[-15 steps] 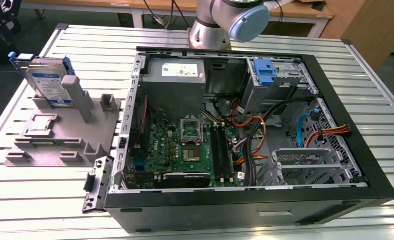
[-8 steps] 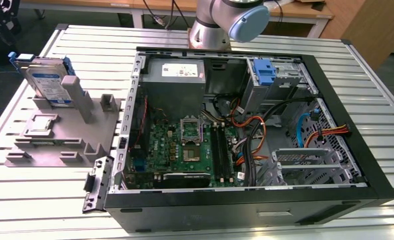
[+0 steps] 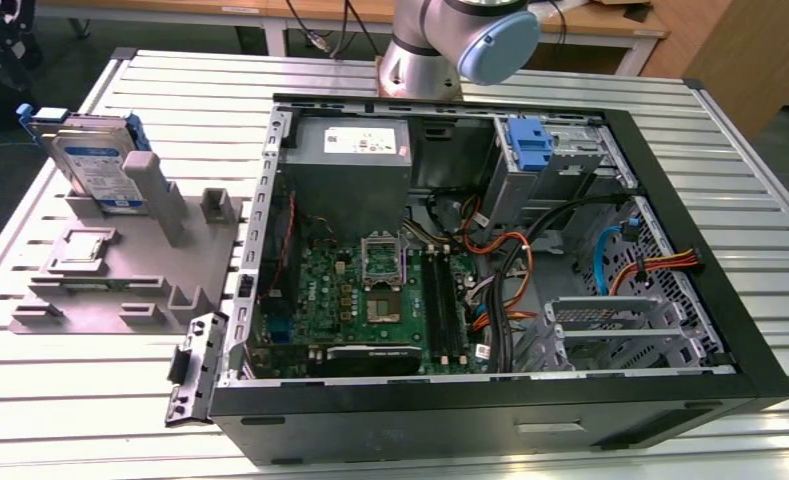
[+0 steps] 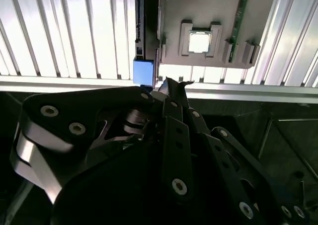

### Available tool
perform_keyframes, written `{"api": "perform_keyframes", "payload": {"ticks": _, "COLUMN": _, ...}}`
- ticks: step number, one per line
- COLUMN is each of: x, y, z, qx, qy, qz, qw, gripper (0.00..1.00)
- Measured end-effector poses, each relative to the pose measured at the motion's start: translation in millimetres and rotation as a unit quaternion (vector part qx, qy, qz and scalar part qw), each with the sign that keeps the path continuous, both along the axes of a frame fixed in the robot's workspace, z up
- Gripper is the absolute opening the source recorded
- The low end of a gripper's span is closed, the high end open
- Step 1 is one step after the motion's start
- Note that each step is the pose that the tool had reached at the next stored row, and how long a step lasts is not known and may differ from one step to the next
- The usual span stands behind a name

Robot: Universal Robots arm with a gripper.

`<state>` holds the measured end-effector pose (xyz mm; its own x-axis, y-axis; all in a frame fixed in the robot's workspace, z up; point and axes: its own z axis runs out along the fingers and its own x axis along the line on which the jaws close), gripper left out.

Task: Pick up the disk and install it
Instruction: 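Pick up the disk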

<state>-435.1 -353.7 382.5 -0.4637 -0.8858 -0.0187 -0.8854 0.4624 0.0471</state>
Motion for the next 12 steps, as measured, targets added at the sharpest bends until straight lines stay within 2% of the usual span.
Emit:
{"api": "perform_keyframes", "payload": {"ticks": 5, "x": 0.0, "y": 0.0, "z": 0.0, "qx": 0.0000, "qy": 0.0000, "qz": 0.025, "qw": 0.9997, "gripper": 0.10}}
{"api": "perform_keyframes", "payload": {"ticks": 12, "x": 0.0, "y": 0.0, "z": 0.0, "qx": 0.0000, "qy": 0.0000, "qz": 0.027, "qw": 0.9996, "gripper": 0.10}}
